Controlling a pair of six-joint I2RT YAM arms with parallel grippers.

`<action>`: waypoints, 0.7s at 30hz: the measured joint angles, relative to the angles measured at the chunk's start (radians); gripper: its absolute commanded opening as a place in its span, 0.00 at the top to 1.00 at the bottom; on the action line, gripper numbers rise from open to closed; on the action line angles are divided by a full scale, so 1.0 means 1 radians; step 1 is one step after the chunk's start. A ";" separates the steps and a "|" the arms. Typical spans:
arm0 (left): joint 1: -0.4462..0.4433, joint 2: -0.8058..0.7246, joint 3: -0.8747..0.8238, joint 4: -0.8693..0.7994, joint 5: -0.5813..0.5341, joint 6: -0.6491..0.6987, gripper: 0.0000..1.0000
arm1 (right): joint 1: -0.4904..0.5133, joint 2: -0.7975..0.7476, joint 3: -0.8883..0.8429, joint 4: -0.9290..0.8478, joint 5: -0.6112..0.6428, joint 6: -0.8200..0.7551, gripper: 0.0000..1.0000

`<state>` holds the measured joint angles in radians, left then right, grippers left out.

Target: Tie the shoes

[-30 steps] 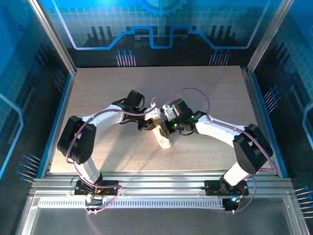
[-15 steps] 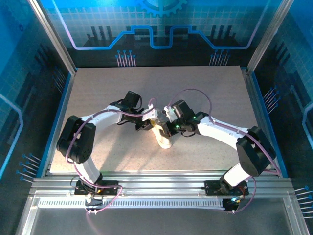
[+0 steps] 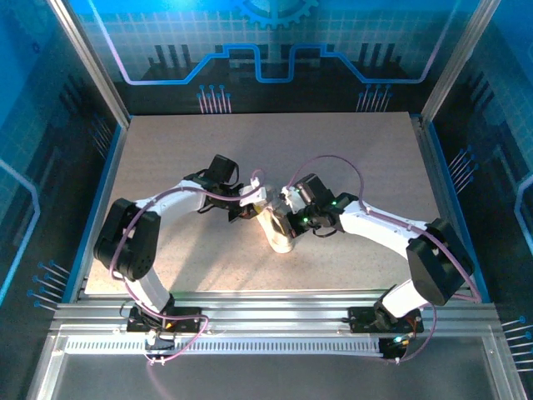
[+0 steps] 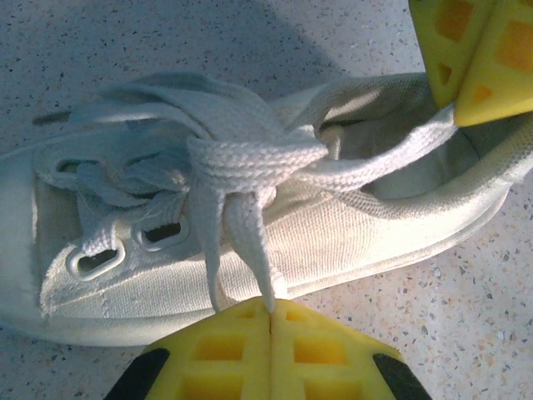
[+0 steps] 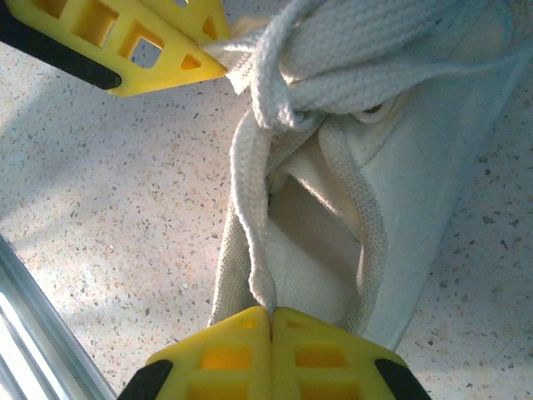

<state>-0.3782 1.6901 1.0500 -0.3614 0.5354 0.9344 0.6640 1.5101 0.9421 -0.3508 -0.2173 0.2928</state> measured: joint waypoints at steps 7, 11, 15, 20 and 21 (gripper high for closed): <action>0.003 -0.016 -0.025 0.000 -0.024 0.053 1.00 | -0.031 -0.012 -0.010 -0.008 -0.027 -0.013 0.99; 0.003 -0.016 -0.026 0.000 -0.035 0.071 1.00 | -0.037 -0.013 -0.014 -0.007 -0.037 -0.014 0.99; 0.004 -0.016 -0.026 0.000 -0.046 0.088 1.00 | -0.039 -0.014 -0.025 0.009 -0.047 -0.013 1.00; 0.006 -0.016 -0.026 0.000 -0.053 0.097 1.00 | -0.043 -0.020 -0.030 0.013 -0.053 -0.013 0.87; 0.006 -0.016 -0.026 0.000 -0.053 0.097 1.00 | -0.046 -0.023 -0.030 0.011 -0.053 -0.016 0.80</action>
<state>-0.3721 1.6741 1.0237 -0.3618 0.4824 1.0313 0.6182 1.4868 0.9123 -0.3401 -0.2707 0.2764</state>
